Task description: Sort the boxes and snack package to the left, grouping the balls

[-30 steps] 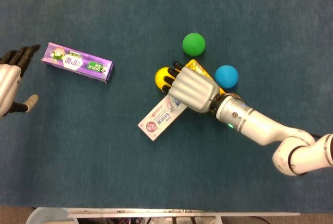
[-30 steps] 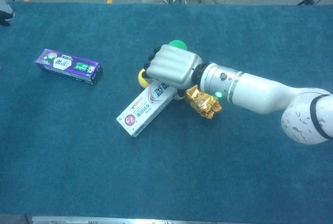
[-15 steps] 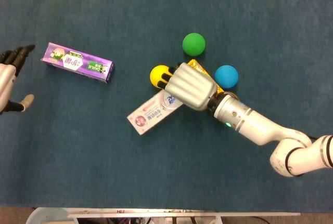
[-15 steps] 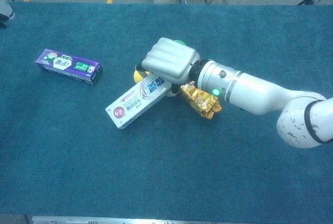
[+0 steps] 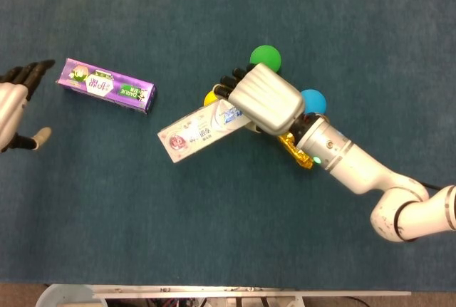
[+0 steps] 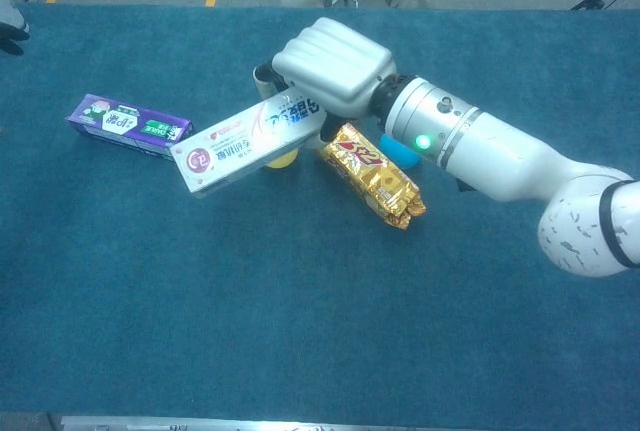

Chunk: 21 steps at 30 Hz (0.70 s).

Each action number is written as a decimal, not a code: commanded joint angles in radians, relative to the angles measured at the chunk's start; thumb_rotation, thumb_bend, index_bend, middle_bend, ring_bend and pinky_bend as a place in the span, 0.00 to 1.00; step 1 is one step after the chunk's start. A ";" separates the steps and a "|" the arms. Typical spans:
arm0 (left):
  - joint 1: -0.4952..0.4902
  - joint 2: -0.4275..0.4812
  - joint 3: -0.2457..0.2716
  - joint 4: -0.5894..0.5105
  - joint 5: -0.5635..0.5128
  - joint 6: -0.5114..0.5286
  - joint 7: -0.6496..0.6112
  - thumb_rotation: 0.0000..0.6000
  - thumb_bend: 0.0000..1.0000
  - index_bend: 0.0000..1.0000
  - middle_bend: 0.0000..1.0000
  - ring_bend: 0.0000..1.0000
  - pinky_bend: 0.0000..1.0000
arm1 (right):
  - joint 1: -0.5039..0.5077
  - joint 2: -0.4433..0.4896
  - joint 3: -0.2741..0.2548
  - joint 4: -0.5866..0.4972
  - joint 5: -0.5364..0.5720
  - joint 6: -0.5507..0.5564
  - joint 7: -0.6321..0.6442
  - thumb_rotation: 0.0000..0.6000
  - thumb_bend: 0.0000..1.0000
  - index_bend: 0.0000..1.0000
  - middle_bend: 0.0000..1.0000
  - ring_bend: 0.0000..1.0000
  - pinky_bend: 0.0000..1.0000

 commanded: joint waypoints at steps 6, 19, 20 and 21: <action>-0.036 0.013 -0.014 -0.035 -0.030 -0.045 0.023 1.00 0.27 0.00 0.12 0.15 0.25 | 0.015 -0.053 0.048 -0.032 0.102 0.030 -0.124 1.00 0.20 0.71 0.59 0.51 0.66; -0.107 -0.009 -0.023 -0.076 -0.135 -0.121 0.090 1.00 0.27 0.00 0.11 0.14 0.25 | 0.080 -0.164 0.101 -0.005 0.226 0.070 -0.276 1.00 0.20 0.71 0.59 0.51 0.66; -0.112 -0.010 -0.023 -0.080 -0.143 -0.127 0.092 1.00 0.27 0.00 0.10 0.14 0.25 | 0.085 -0.174 0.105 -0.001 0.233 0.074 -0.283 1.00 0.20 0.71 0.59 0.51 0.66; -0.117 -0.011 -0.024 -0.083 -0.150 -0.132 0.095 1.00 0.27 0.00 0.10 0.14 0.25 | 0.090 -0.182 0.108 0.005 0.239 0.078 -0.292 1.00 0.20 0.71 0.59 0.51 0.66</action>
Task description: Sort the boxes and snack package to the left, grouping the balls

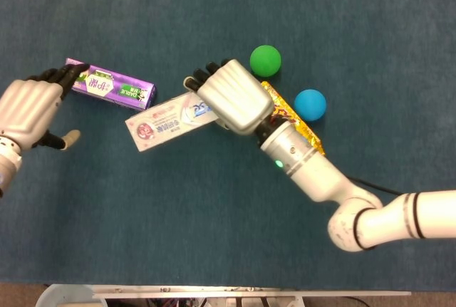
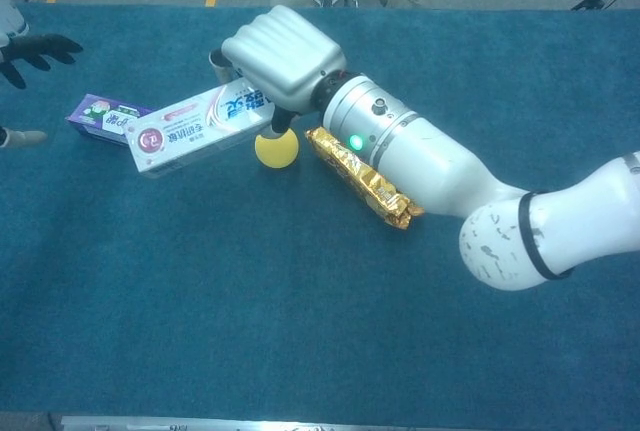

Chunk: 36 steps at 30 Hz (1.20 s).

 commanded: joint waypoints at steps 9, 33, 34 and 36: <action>-0.059 -0.013 0.002 -0.036 -0.090 -0.051 0.032 1.00 0.27 0.00 0.08 0.13 0.25 | 0.051 -0.093 0.031 0.087 0.056 0.051 -0.074 1.00 0.20 0.71 0.59 0.51 0.66; -0.215 -0.071 0.027 -0.021 -0.335 -0.142 0.031 1.00 0.27 0.00 0.00 0.02 0.22 | 0.121 -0.309 0.094 0.282 0.050 0.132 -0.068 1.00 0.20 0.71 0.59 0.51 0.66; -0.218 -0.076 0.029 -0.018 -0.343 -0.132 0.033 1.00 0.27 0.00 0.00 0.02 0.22 | 0.122 -0.316 0.095 0.292 0.045 0.138 -0.068 1.00 0.20 0.71 0.59 0.51 0.66; -0.223 -0.083 0.033 -0.015 -0.357 -0.120 0.035 1.00 0.27 0.00 0.00 0.02 0.22 | 0.122 -0.327 0.099 0.299 0.043 0.142 -0.062 1.00 0.20 0.71 0.59 0.51 0.66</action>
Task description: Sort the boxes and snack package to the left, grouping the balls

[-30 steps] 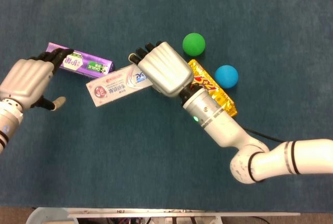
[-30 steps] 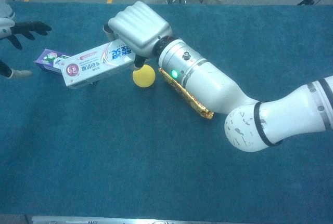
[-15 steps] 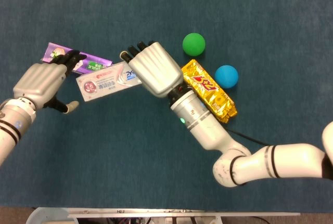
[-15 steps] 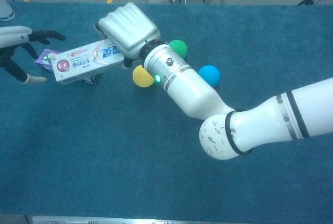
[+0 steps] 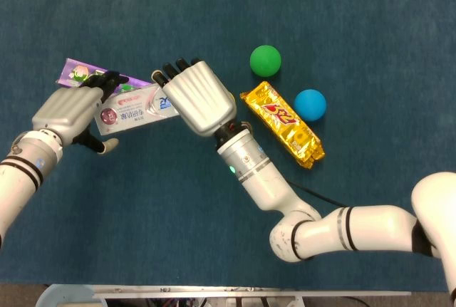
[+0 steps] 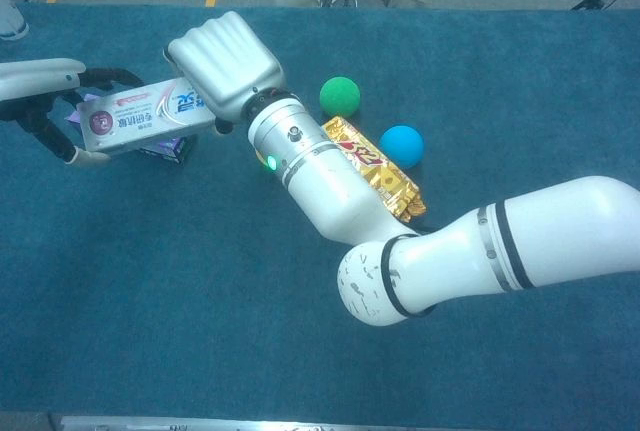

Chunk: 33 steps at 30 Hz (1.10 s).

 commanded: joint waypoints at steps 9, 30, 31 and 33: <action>-0.007 -0.047 0.009 0.041 -0.066 0.045 -0.027 1.00 0.27 0.00 0.00 0.02 0.22 | -0.001 -0.040 0.018 0.020 -0.014 0.015 0.026 1.00 0.20 0.71 0.59 0.51 0.66; 0.053 -0.105 -0.020 0.094 -0.050 0.139 -0.103 1.00 0.27 0.23 0.32 0.31 0.44 | -0.014 -0.074 0.039 0.041 -0.013 0.012 0.030 1.00 0.22 0.69 0.58 0.49 0.66; 0.056 -0.105 -0.023 0.095 -0.047 0.139 -0.107 1.00 0.27 0.25 0.34 0.33 0.45 | -0.016 -0.074 0.039 0.042 -0.012 0.010 0.032 1.00 0.22 0.68 0.57 0.48 0.66; 0.060 -0.107 -0.025 0.096 -0.042 0.142 -0.112 1.00 0.27 0.27 0.36 0.36 0.48 | -0.017 -0.075 0.042 0.040 -0.009 0.006 0.036 1.00 0.22 0.63 0.56 0.47 0.66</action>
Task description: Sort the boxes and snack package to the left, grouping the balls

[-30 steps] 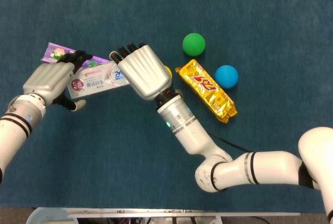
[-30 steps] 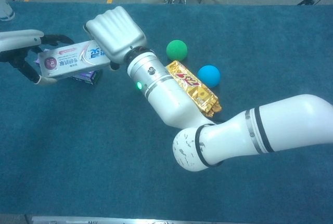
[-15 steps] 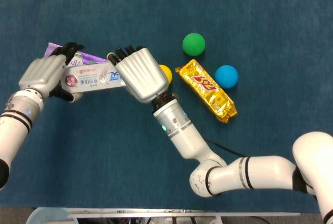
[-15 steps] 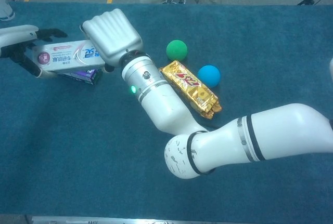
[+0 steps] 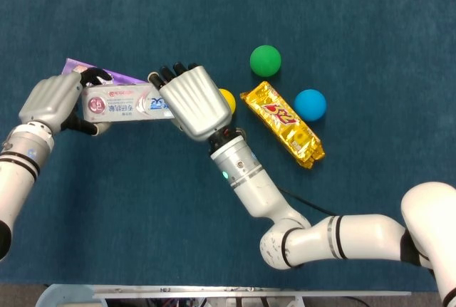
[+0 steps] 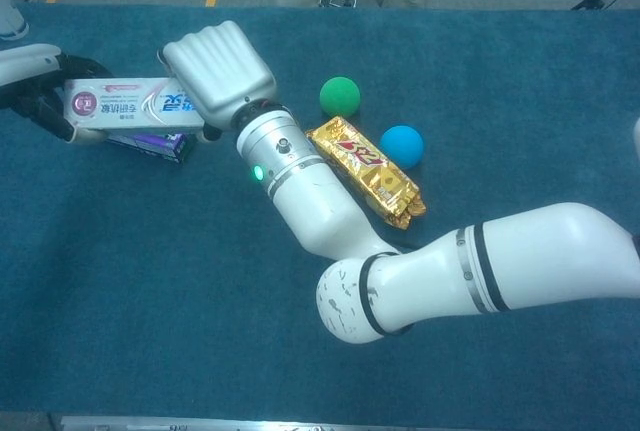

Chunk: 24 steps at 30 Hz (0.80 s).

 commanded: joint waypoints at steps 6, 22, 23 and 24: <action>0.008 -0.001 -0.004 0.004 0.013 -0.012 -0.010 1.00 0.27 0.30 0.39 0.39 0.53 | -0.005 0.002 0.009 -0.005 0.011 -0.016 0.004 1.00 0.22 0.57 0.53 0.45 0.66; 0.019 -0.011 0.000 0.037 0.026 -0.019 -0.008 1.00 0.27 0.34 0.44 0.42 0.57 | -0.013 0.009 0.021 -0.017 0.036 -0.033 0.014 1.00 0.22 0.57 0.53 0.45 0.66; 0.020 -0.012 0.000 0.039 0.027 -0.020 -0.008 1.00 0.27 0.34 0.44 0.42 0.57 | -0.013 0.010 0.022 -0.019 0.036 -0.034 0.015 1.00 0.22 0.57 0.53 0.45 0.66; 0.020 -0.012 0.001 0.041 0.028 -0.020 -0.007 1.00 0.27 0.34 0.44 0.42 0.57 | -0.014 0.012 0.022 -0.021 0.036 -0.033 0.015 1.00 0.22 0.57 0.53 0.45 0.66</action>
